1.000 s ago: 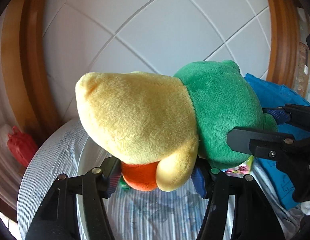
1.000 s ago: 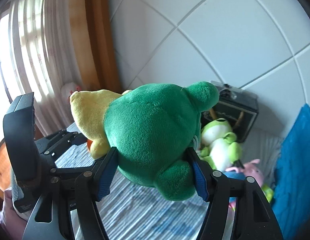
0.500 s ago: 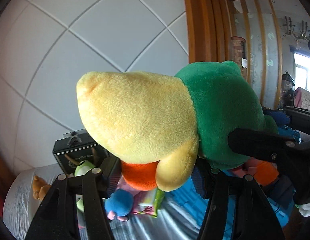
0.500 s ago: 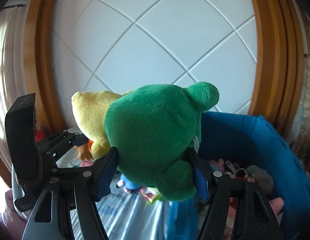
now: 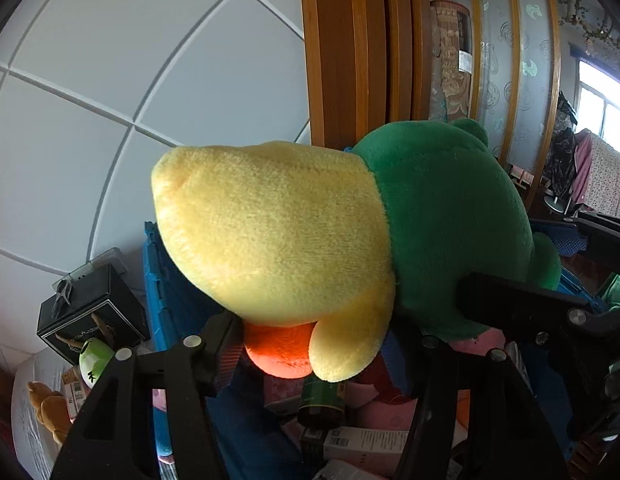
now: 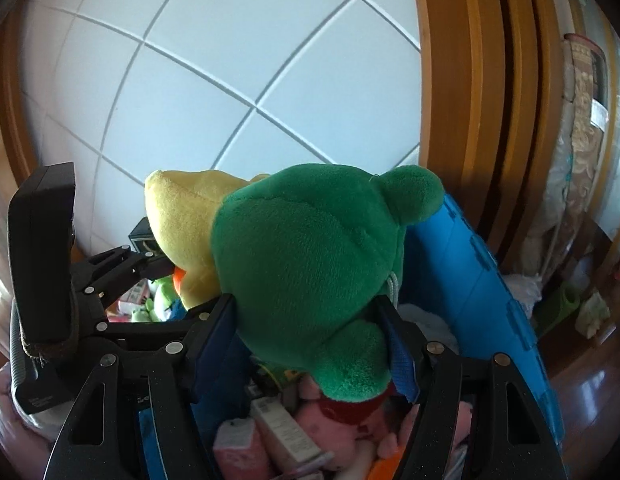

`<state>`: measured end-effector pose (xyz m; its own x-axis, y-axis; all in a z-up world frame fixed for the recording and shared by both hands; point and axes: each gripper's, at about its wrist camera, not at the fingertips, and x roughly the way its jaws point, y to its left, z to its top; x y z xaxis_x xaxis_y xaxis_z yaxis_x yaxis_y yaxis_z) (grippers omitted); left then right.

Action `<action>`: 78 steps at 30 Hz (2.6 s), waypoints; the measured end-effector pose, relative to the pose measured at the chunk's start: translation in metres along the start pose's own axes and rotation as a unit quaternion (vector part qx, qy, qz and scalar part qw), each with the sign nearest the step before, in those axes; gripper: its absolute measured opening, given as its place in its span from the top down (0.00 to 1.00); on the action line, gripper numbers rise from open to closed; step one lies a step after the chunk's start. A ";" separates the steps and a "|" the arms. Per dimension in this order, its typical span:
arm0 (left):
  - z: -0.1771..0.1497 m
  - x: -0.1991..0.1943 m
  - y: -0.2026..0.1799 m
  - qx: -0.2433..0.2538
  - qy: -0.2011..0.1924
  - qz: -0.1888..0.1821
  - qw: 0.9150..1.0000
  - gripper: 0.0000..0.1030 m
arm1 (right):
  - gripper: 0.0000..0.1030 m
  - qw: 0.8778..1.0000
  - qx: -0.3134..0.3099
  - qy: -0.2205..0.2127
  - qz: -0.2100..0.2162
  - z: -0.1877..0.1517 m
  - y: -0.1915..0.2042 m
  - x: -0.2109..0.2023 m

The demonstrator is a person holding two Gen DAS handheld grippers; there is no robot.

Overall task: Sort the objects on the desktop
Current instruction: 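Lift the duck plush with both tools and carry it over the crate, then open both tools to drop the duck plush into the crate, then move both tools back to the bed toward the green frog plush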

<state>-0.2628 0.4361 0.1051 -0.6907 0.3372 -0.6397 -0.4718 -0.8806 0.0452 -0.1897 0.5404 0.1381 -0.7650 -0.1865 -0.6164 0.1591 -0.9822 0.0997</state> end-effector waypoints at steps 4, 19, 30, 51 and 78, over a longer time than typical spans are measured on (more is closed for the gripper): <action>0.009 0.041 -0.010 -0.018 0.056 -0.001 0.998 0.43 | 0.32 0.999 0.012 0.030 0.007 0.005 -0.035 0.024; 0.000 0.118 -0.037 -0.031 0.179 0.000 0.983 0.42 | 0.28 0.989 0.066 0.129 0.015 -0.011 -0.102 0.108; 0.002 0.073 -0.013 -0.036 0.137 -0.001 0.990 0.42 | 0.01 0.994 0.050 0.090 -0.022 0.004 -0.079 0.072; -0.119 -0.113 0.209 -0.091 0.022 0.095 0.991 0.33 | 0.00 0.999 -0.002 0.009 0.041 0.020 0.169 0.014; -0.327 -0.023 0.421 -0.246 0.130 0.140 0.950 0.33 | 0.00 0.980 -0.018 0.193 0.046 -0.105 0.304 0.267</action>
<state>-0.2666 -0.0516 -0.1125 -0.5623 0.0285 -0.8264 0.0680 -0.9944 -0.0805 -0.2799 0.1943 -0.0778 -0.4542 -0.2453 -0.8564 0.2428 -0.9590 0.1460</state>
